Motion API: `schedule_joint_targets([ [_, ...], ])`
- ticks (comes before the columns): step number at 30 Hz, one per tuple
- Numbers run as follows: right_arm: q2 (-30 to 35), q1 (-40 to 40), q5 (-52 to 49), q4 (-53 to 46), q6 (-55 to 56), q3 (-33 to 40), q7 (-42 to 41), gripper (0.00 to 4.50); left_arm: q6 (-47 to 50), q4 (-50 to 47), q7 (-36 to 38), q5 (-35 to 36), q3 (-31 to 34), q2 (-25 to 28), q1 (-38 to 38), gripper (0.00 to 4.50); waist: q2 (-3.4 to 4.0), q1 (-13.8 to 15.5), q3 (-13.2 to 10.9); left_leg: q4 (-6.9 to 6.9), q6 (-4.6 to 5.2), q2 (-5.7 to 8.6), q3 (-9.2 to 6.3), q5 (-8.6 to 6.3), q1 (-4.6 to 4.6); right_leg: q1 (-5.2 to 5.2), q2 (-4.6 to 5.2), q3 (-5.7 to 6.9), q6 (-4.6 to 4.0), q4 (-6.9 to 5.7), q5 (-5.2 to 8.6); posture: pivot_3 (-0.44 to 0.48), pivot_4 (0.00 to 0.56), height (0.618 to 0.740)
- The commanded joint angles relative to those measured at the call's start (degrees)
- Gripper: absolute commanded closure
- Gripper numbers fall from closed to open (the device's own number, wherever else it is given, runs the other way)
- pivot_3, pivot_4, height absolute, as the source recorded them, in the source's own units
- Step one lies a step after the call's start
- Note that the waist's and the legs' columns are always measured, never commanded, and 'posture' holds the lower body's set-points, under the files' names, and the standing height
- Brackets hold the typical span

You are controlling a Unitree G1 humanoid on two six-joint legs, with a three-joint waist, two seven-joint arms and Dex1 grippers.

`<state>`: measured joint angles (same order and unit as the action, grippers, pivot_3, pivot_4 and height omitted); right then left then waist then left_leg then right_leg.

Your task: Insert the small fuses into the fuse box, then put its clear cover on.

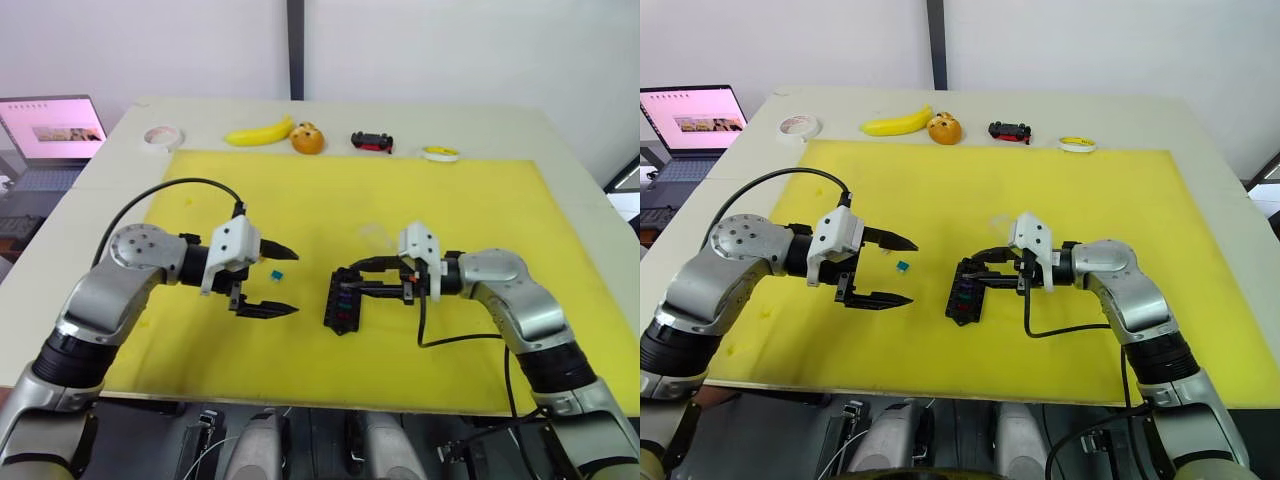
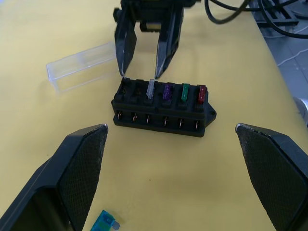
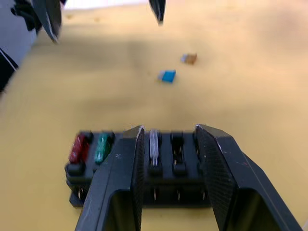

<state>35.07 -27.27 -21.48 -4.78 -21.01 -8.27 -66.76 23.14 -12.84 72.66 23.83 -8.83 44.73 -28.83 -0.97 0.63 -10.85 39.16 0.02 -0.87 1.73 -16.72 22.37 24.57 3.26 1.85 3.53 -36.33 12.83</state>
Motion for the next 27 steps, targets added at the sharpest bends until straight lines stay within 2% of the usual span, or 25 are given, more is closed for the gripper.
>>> schedule_joint_targets([
  [1, 0.6, -1.2, -1.5, -3.0, -0.6, 1.5, 0.0, 2.64, -1.2, -0.4, 0.2, -0.4, 0.8, 0.3, -0.6, 0.00, 0.00, 0.0, 0.0, 0.00, 0.00, 0.00, 0.00, 0.00, 0.00, 0.00, 0.00, 0.00, 0.00, 0.00, 0.00, 0.000, 0.150, 0.737],
  [2, 0.5, -1.2, -1.4, -3.1, -0.7, 1.4, 0.1, 2.64, -1.2, -0.3, 0.2, -0.4, 0.8, 0.3, -0.6, 0.00, 0.00, 0.0, 0.0, 0.00, 0.00, 0.00, 0.00, 0.00, 0.00, 0.00, 0.00, 0.00, 0.00, 0.00, 0.00, 0.000, 0.150, 0.737],
  [3, 0.3, -1.1, -1.0, -3.1, -0.7, 1.2, 0.4, 2.91, -1.2, -0.4, 0.2, -0.5, 0.8, 0.3, -0.5, 0.00, 0.00, 0.0, 0.0, 0.00, 0.00, 0.00, 0.00, 0.00, 0.00, 0.00, 0.00, 0.00, 0.00, 0.00, 0.00, 0.000, 0.150, 0.737],
  [5, 0.3, -0.6, -0.3, -3.2, -0.5, 0.4, 0.4, 3.55, -1.1, -0.6, 0.2, -0.5, 0.8, 0.2, -0.3, 0.00, 0.00, 0.0, 0.0, 0.00, 0.00, 0.00, 0.00, 0.00, 0.01, 0.00, 0.00, 0.00, 0.00, 0.01, 0.00, 0.000, 0.150, 0.737],
  [7, 0.2, -0.2, 0.3, -3.5, -0.5, -0.4, 0.4, 4.47, -0.9, -0.8, 0.1, -0.5, 0.8, 0.2, -0.3, 0.00, 0.00, 0.0, 0.0, 0.00, 0.00, 0.00, 0.00, 0.00, 0.01, 0.00, 0.00, 0.00, 0.00, 0.01, 0.00, 0.000, 0.150, 0.737],
  [18, 0.1, 1.4, 3.1, -3.5, 0.4, -3.1, 1.4, 4.47, -0.8, -0.8, 0.1, -0.5, 0.8, 0.2, -0.2, 0.00, 0.00, 0.0, 0.0, 0.00, 0.00, 0.00, 0.01, 0.00, 0.01, 0.00, 0.00, 0.00, 0.00, 0.01, 0.00, 0.000, 0.150, 0.737],
  [27, 1.5, 2.8, 9.1, 2.2, 4.3, -6.8, 1.3, 4.47, -0.8, -1.1, 0.0, -0.6, 0.7, 0.1, -0.1, 0.00, -0.01, 0.0, 0.0, 0.00, 0.00, 0.00, 0.00, 0.00, 0.00, 0.00, 0.00, 0.00, 0.00, 0.01, 0.00, 0.000, 0.150, 0.737],
])
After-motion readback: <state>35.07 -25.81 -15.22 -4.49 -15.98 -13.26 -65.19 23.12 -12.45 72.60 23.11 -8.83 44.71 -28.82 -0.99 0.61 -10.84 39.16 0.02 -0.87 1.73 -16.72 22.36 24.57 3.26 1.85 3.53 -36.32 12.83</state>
